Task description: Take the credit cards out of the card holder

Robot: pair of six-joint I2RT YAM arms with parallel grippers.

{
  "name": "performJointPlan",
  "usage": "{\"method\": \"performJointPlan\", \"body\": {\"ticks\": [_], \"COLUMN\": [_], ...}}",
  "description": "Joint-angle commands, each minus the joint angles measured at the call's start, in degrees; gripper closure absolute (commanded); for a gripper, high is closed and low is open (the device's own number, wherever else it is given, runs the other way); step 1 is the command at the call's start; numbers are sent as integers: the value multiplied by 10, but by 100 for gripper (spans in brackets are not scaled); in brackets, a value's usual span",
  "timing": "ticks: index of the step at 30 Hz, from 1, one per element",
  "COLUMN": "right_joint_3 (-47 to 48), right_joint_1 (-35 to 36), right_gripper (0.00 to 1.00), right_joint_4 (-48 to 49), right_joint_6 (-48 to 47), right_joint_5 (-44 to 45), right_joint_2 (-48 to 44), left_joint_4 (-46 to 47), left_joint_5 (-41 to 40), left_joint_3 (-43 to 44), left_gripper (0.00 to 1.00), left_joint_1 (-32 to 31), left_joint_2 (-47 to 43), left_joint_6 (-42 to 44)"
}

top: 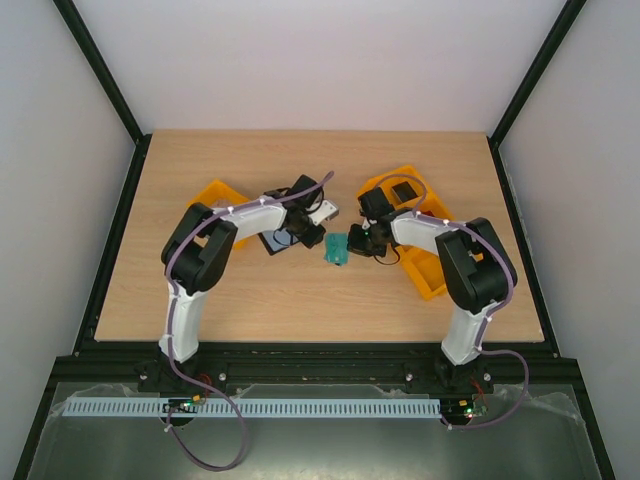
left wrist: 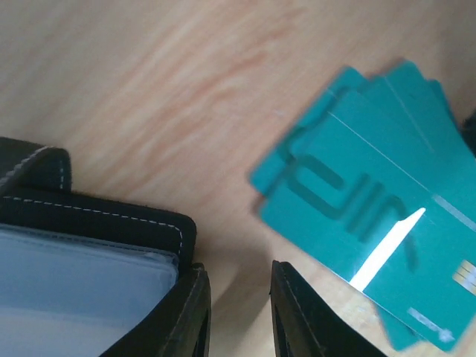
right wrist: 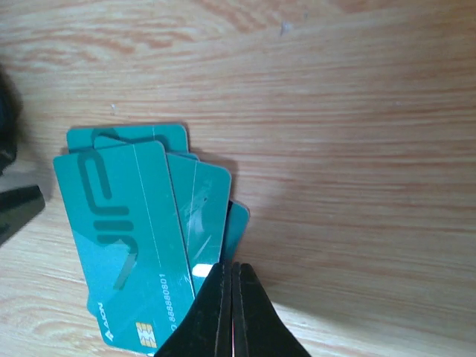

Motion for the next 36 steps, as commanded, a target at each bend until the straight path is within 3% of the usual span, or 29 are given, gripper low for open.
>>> {"method": "performJointPlan", "body": {"ticks": [1, 18, 23, 31, 36], "right_joint_3": [9, 13, 8, -41, -69], "right_joint_1": [-2, -1, -3, 14, 24], "right_gripper": [98, 98, 98, 98, 98], "right_joint_4": [7, 37, 9, -30, -4], "right_joint_6": [16, 43, 48, 36, 54], "right_joint_5": [25, -25, 19, 28, 8], "right_joint_2": [24, 23, -14, -68, -61], "left_joint_4": [-18, -16, -24, -28, -21], "left_joint_5": [7, 45, 36, 73, 50], "left_joint_3": [24, 53, 51, -9, -55], "left_gripper": [74, 73, 73, 73, 73], "left_joint_1": [14, -28, -12, 2, 4], "left_joint_2": [28, 54, 33, -27, -31], "left_joint_6": [2, -7, -4, -2, 6]}}
